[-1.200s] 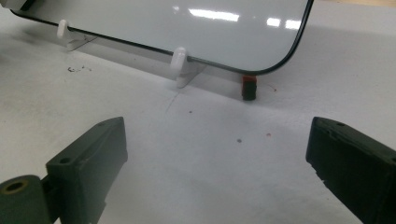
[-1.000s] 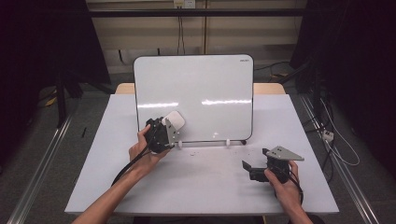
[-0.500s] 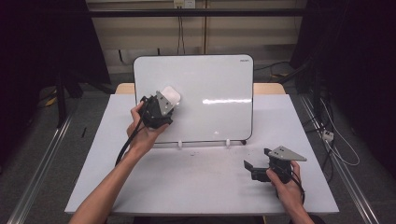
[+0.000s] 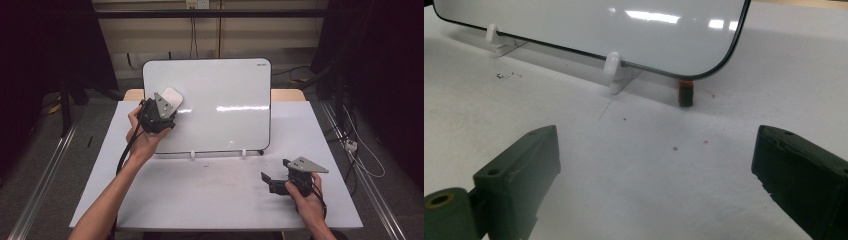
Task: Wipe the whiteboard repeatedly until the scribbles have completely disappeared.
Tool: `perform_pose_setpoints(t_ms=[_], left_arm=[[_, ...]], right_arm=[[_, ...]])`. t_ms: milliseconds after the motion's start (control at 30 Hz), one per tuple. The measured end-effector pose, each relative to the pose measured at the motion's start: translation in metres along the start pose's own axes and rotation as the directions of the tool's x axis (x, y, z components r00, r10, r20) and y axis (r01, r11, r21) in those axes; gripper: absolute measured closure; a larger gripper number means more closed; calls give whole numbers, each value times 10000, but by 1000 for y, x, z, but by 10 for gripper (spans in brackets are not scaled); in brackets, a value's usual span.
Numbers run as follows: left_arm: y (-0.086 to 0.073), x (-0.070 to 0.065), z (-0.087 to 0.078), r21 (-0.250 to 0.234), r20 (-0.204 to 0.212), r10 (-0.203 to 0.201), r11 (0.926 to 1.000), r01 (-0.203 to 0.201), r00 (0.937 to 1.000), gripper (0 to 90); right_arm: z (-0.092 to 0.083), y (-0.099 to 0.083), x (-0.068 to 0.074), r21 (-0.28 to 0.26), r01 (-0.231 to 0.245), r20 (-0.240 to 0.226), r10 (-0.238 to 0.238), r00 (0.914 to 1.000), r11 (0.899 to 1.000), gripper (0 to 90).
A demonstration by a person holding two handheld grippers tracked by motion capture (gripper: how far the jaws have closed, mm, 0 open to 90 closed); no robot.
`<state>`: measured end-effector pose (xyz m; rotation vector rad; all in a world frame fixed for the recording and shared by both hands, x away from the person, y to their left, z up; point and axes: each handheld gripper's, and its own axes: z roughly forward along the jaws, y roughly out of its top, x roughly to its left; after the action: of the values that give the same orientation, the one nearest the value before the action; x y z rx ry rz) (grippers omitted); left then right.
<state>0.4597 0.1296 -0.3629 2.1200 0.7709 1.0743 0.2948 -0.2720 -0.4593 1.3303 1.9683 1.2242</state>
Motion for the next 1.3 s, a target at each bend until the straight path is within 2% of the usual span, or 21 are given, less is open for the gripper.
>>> perform_pose_setpoints(t_ms=[200, 267, 333, 433, 467, 600, 700, 867, 1033, 1300], left_arm=[[-12, -14, -4, 343, 146, 138, 9993, -143, 9998, 312], [-14, -19, -6, 543, 105, 383, 9978, -388, 9992, 312], [-17, -23, -7, 679, 199, 428, 9967, -441, 9989, 311], [-18, -22, -8, 613, 303, 232, 9978, -250, 9993, 312], [-18, -21, -8, 595, 410, 43, 9982, -67, 9992, 312], [-20, -19, -8, 453, 552, -161, 9989, 136, 9983, 312], [-21, -16, -9, 347, 816, -640, 9975, 614, 9946, 313], [-22, -15, -10, 313, 906, -722, 9971, 696, 9933, 313], [-23, -12, -9, 138, 1043, -973, 9952, 964, 9898, 313], [-26, -11, -12, 43, 1062, -1007, 9949, 1008, 9892, 313]], right_arm=[[1, 0, 0, 11, 6, 11, -6, 10000, 10000, 52], [1, 0, 1, 34, 71, -20, -71, 10000, 10000, 52], [1, 0, 1, 44, 75, -16, -75, 10000, 10000, 53], [1, 0, 1, 41, 59, -10, -59, 10000, 10000, 53], [1, 0, 1, 39, 58, -11, -58, 10000, 10000, 53], [1, 0, 1, 19, 9, -20, -9, 10000, 10000, 52], [1, 0, -1, 13, 20, 30, -20, 10000, 10000, 53], [1, 0, 0, 21, 44, -9, -44, 10000, 10000, 53], [2, 1, 0, 20, -31, -8, 31, 10000, 10000, 53], [4, 2, 0, 27, -60, 33, 59, 10000, 10000, 54]])
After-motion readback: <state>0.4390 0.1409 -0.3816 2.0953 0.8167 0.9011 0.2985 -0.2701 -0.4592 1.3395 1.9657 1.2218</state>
